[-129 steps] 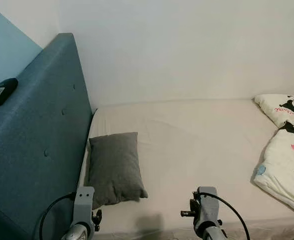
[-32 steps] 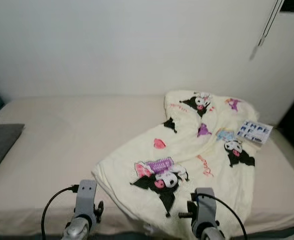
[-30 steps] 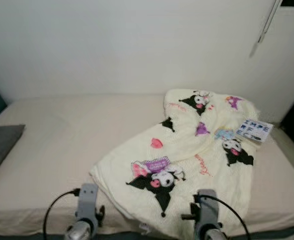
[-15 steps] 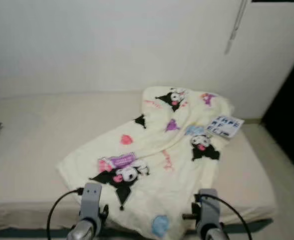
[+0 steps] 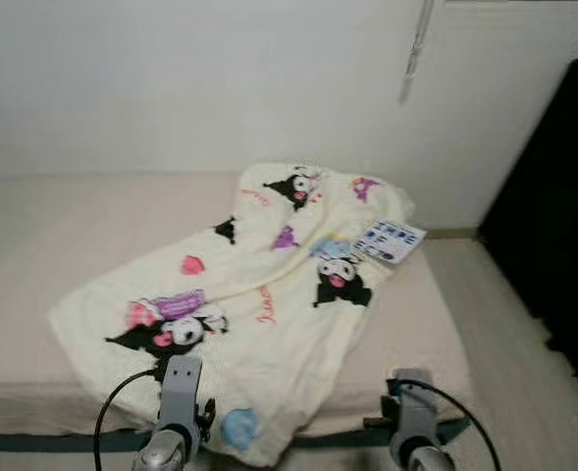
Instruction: Clean up the room
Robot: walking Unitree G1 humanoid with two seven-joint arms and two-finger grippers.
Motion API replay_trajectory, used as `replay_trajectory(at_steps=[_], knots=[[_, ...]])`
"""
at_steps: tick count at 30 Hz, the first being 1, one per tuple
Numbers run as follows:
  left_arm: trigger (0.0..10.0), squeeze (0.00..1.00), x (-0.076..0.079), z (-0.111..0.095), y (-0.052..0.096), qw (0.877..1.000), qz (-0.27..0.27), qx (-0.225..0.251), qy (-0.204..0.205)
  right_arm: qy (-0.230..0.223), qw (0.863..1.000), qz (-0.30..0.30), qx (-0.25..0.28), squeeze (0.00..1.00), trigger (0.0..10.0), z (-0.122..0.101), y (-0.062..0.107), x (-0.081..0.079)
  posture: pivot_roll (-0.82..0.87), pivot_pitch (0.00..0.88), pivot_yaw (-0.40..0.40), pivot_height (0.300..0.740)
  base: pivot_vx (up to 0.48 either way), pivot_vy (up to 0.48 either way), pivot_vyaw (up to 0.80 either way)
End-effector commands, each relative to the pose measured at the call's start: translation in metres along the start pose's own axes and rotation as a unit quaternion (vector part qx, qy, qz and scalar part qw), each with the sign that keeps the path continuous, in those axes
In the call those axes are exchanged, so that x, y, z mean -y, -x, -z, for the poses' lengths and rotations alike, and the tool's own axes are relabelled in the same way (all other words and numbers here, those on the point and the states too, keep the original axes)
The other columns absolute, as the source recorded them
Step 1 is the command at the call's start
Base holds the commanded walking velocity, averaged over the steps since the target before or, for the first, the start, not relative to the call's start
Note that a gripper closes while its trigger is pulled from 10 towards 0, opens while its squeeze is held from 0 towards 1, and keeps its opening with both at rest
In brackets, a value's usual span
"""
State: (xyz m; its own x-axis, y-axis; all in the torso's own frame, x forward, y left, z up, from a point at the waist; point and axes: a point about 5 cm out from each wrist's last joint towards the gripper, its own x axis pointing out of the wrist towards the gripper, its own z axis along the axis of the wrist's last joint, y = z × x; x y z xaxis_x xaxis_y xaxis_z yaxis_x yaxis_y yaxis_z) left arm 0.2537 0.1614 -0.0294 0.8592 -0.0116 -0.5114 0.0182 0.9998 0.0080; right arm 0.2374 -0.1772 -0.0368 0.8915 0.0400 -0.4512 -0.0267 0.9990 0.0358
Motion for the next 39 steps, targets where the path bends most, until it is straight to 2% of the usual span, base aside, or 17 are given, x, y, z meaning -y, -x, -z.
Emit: replay_trajectory(at_steps=[1, 11, 39], knots=[[10.0, 0.0, 0.0001, 0.0049, 0.0016, 1.0, 0.002, -0.01, -0.006, 0.006, 1.0, -0.005, -0.012, 0.0, 10.0, 0.005, 0.0019, -0.001, 0.02, 0.1, -0.006, 0.729, 0.0, -0.431, 0.0], [10.0, 0.0, -0.0004, 0.0044, 0.0017, 1.0, 0.004, -0.009, -0.009, -0.006, 1.0, 0.002, -0.014, 0.0, 10.0, 0.0063, 0.0025, 0.0003, 0.03, 0.094, -0.009, 0.729, 0.0, -0.425, 0.0], [10.0, 0.0, -0.0008, 0.0052, 0.0021, 1.0, 0.012, -0.01, -0.018, -0.004, 1.0, 0.003, -0.017, 0.0, 10.0, 0.0095, 0.0047, 0.0008, 0.03, 0.088, -0.003, 0.729, 0.0, -0.423, 0.0]])
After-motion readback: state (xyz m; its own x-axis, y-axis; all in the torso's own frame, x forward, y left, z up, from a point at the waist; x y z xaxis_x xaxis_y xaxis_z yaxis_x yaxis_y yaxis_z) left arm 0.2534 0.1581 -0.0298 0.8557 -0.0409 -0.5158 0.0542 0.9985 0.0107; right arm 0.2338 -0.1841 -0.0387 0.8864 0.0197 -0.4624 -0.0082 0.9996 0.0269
